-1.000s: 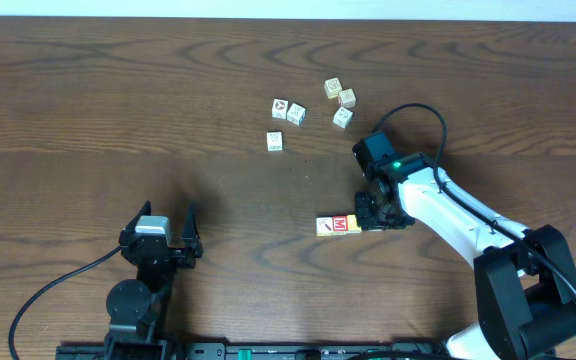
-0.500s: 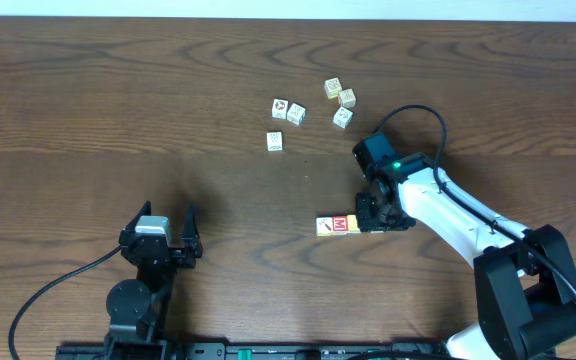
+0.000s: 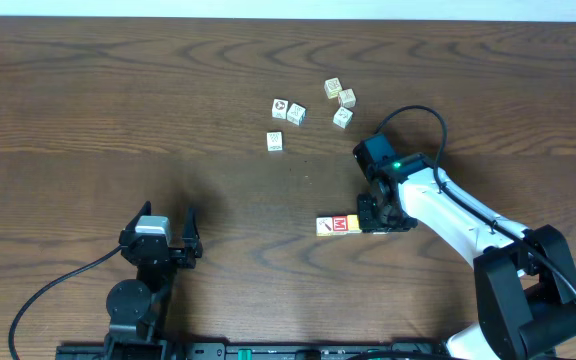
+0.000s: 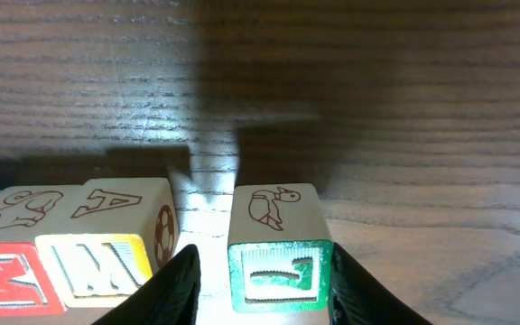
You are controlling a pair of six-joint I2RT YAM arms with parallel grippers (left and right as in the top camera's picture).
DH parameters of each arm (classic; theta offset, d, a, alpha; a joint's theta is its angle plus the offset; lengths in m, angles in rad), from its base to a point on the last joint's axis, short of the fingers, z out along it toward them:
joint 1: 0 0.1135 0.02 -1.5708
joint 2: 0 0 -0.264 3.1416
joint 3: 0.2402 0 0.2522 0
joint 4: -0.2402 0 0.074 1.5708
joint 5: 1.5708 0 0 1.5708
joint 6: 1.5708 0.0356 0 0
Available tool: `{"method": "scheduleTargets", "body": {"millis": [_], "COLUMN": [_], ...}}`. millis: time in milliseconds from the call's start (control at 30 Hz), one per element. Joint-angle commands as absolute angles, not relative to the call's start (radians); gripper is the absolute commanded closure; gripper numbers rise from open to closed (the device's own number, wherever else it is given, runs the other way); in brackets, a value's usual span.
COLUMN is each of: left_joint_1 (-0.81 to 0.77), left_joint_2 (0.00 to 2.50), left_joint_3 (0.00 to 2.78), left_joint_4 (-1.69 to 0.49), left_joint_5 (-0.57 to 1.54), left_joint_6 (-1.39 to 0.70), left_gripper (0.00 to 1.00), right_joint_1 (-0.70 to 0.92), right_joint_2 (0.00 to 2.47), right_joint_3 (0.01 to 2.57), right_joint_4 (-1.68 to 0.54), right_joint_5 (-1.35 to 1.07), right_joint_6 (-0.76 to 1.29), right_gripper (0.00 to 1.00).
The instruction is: Lift 4 blocks
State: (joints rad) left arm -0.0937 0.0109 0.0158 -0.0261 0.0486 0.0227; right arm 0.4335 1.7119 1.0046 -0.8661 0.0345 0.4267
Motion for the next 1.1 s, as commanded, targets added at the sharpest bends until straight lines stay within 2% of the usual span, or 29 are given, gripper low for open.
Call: {"method": "scheduleTargets", "body": {"millis": [0, 67, 133, 233, 367, 533, 567, 600, 633, 733, 800, 833, 867, 900, 933, 1067], "left_joint_1": [-0.096, -0.096, -0.096, -0.096, -0.096, -0.096, -0.096, -0.096, -0.096, -0.096, -0.096, -0.096, -0.096, -0.096, -0.096, -0.096], "left_joint_2": [0.007, 0.007, 0.007, 0.007, 0.007, 0.007, 0.007, 0.007, 0.007, 0.007, 0.007, 0.007, 0.007, 0.007, 0.007, 0.007], "left_joint_3": [0.004, 0.004, 0.004, 0.004, 0.004, 0.004, 0.004, 0.004, 0.004, 0.004, 0.004, 0.004, 0.004, 0.004, 0.004, 0.004], "left_joint_4": [-0.070, -0.070, -0.070, -0.070, -0.070, -0.070, -0.070, -0.070, -0.070, -0.070, -0.070, -0.070, -0.070, -0.070, -0.070, -0.070], "left_joint_5": [0.033, 0.033, 0.033, 0.033, 0.033, 0.033, 0.033, 0.033, 0.033, 0.033, 0.033, 0.033, 0.033, 0.033, 0.033, 0.033], "left_joint_6": [0.017, 0.017, 0.017, 0.017, 0.017, 0.017, 0.017, 0.017, 0.017, 0.017, 0.017, 0.017, 0.017, 0.017, 0.017, 0.017], "left_gripper": [0.27, 0.27, 0.27, 0.27, 0.27, 0.27, 0.27, 0.27, 0.27, 0.27, 0.27, 0.27, 0.27, 0.27, 0.27, 0.27], "right_joint_1": [0.440, 0.440, 0.440, 0.440, 0.440, 0.440, 0.440, 0.440, 0.440, 0.440, 0.440, 0.440, 0.440, 0.440, 0.440, 0.440], "right_joint_2": [1.703, 1.704, 1.704, 1.704, 1.704, 1.704, 1.704, 1.704, 1.704, 1.704, 1.704, 1.704, 1.704, 1.704, 1.704, 1.704], "right_joint_3": [0.999, 0.999, 0.999, 0.999, 0.999, 0.999, 0.999, 0.999, 0.999, 0.999, 0.999, 0.999, 0.999, 0.999, 0.999, 0.999], "right_joint_4": [-0.855, -0.851, -0.849, -0.849, -0.849, -0.849, -0.848, -0.848, -0.848, -0.848, -0.848, -0.848, -0.848, -0.848, -0.848, -0.848], "right_joint_5": [0.049, 0.049, 0.048, 0.049, 0.048, 0.048, 0.048, 0.048, 0.048, 0.048, 0.048, 0.048, 0.048, 0.048, 0.048, 0.048], "right_joint_6": [0.430, 0.434, 0.434, 0.434, 0.434, 0.434, 0.434, 0.434, 0.434, 0.434, 0.434, 0.434, 0.434, 0.434, 0.434, 0.434], "right_gripper": [0.60, 0.62, 0.53, 0.62, 0.51, 0.52, 0.53, 0.65, 0.69, 0.60, 0.64, 0.60, 0.62, 0.71, 0.73, 0.53]}}
